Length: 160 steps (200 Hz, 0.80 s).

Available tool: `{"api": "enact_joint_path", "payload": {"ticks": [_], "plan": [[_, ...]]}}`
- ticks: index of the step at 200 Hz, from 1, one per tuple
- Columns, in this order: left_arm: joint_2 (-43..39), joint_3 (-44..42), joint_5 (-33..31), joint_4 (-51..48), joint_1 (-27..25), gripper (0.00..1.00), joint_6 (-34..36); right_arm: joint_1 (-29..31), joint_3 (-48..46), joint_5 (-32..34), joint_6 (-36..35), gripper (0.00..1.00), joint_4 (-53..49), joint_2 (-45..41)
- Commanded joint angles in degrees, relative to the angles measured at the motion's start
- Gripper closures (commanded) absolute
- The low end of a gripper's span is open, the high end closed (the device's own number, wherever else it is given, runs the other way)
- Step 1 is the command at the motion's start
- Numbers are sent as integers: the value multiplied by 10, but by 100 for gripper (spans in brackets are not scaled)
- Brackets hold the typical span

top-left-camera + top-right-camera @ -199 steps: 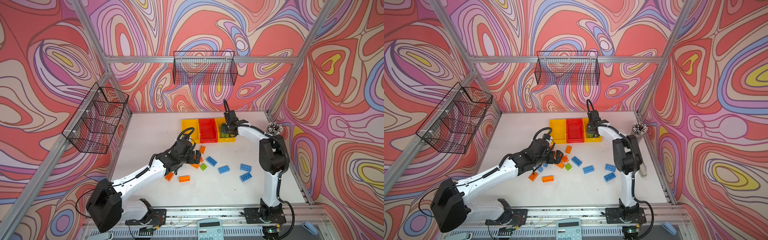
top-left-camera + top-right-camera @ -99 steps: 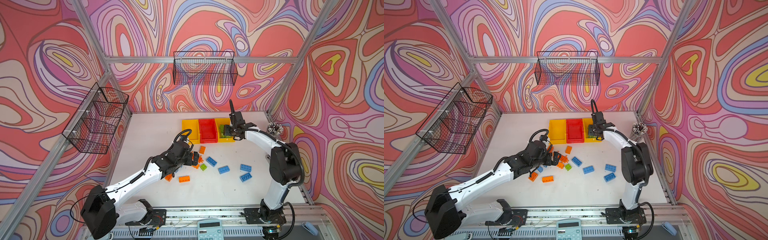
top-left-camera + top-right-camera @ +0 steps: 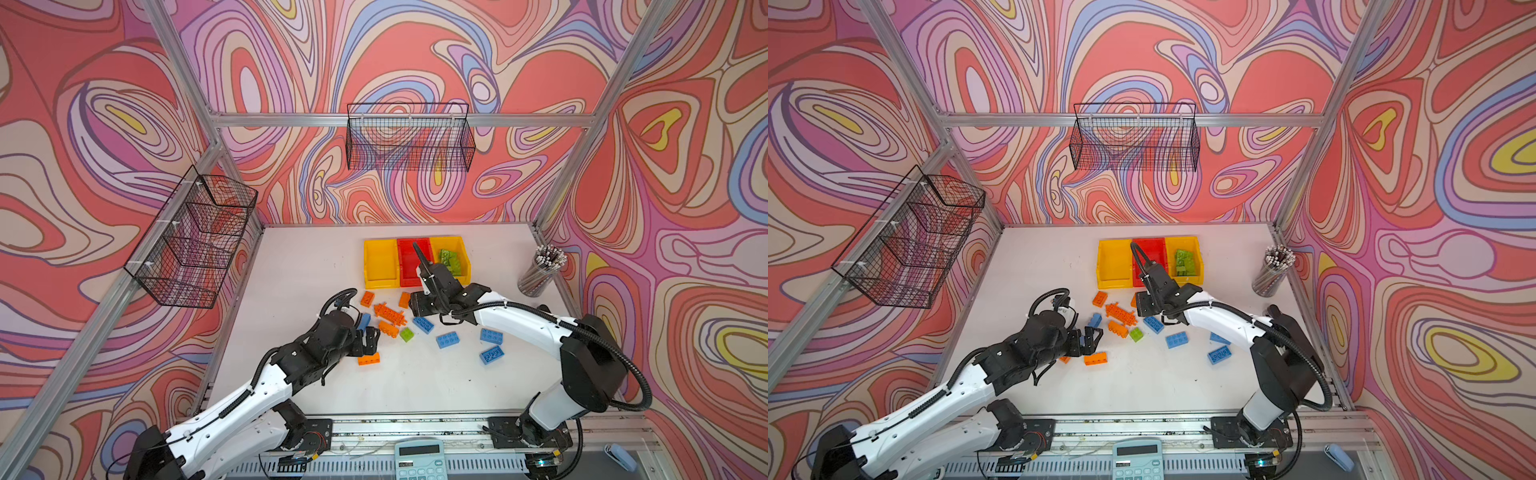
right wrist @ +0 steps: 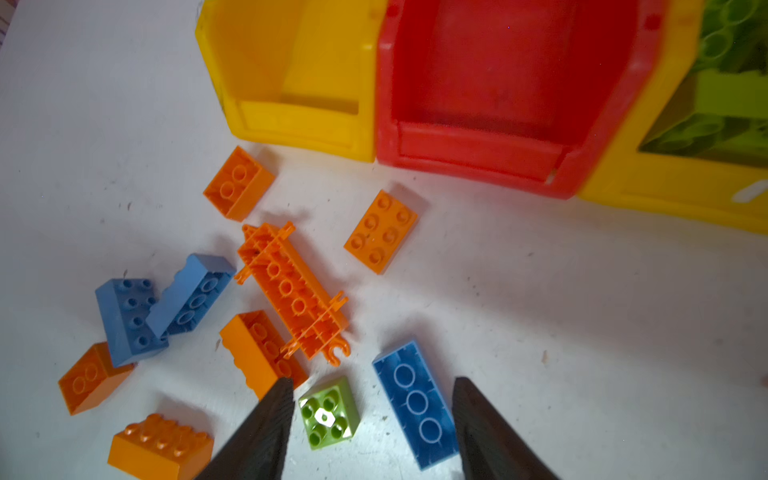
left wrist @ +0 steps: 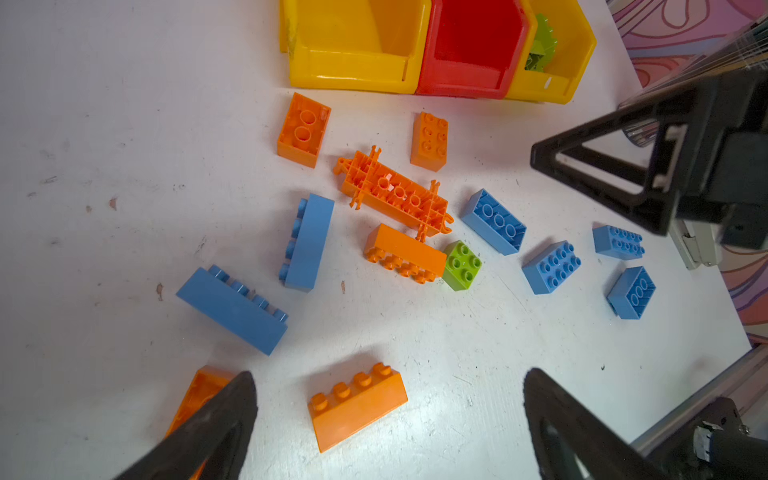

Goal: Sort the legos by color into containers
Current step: 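Move the right gripper back down and grasp a small lime-green brick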

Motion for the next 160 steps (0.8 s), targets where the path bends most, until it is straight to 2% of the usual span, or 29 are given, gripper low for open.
{"api": "enact_joint_path", "payload": {"ticks": [1,54,160], "plan": [[-34,-18,-18,-35,-2,0,-22,24,-19,-12,26,36,40,19],[-57,-60,-22,-41,-2,0,-42,56,-28,-24,33,38,71,67],[-50,-64,-27,-34,-2,0,-42,72,-49,-21,36,46,74,103]]}}
